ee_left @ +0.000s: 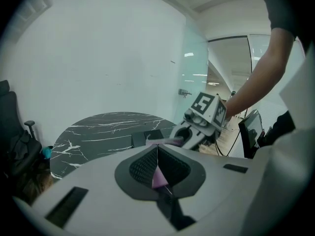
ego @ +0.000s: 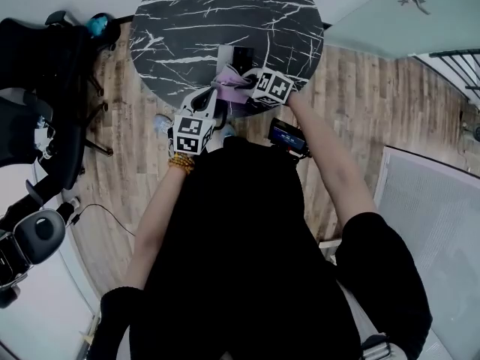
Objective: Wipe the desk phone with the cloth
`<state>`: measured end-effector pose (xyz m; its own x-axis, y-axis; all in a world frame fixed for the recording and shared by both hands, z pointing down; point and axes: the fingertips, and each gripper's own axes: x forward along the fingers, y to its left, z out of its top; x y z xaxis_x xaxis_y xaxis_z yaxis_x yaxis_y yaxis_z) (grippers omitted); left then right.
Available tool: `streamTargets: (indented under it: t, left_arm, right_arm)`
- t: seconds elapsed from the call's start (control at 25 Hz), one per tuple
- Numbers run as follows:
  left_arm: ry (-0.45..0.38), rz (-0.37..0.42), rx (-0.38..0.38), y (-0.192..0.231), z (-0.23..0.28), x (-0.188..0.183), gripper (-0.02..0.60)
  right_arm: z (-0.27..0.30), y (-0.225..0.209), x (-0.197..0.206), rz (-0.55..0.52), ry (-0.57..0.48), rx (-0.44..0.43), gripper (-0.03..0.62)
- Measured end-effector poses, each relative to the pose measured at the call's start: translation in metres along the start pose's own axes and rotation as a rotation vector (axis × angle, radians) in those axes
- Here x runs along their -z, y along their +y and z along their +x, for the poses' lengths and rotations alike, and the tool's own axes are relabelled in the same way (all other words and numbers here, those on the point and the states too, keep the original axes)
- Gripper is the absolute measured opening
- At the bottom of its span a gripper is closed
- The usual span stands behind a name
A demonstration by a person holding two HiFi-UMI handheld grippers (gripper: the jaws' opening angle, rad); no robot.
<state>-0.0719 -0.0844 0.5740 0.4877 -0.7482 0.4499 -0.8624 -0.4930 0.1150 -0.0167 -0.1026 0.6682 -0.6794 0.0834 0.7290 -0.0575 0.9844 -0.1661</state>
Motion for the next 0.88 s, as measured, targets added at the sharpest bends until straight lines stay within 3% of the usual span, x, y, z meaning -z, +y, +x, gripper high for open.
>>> streamTargets:
  t: [0.24, 0.36, 0.44, 0.6, 0.88]
  left_arm:
    - [-0.003, 0.003, 0.01, -0.003, 0.003, -0.002, 0.014]
    - [-0.001, 0.003, 0.012, -0.004, 0.003, -0.001, 0.014]
    - [0.0, 0.002, 0.009, -0.004, 0.003, -0.001, 0.014]
    - [0.0, -0.002, -0.001, -0.001, 0.002, -0.002, 0.014]
    - [0.009, -0.006, 0.0, 0.0, 0.003, 0.003, 0.014]
  right_arm:
    - [-0.064, -0.091, -0.039, -0.041, -0.107, 0.352, 0.055]
    - [-0.079, -0.11, -0.044, -0.034, -0.092, 0.46, 0.055]
    - [-0.075, -0.111, -0.038, -0.041, -0.046, 0.472, 0.055]
    - [-0.053, -0.1, -0.004, -0.108, 0.115, 0.414, 0.055]
    - [-0.043, -0.095, 0.01, 0.04, 0.078, 0.415, 0.055]
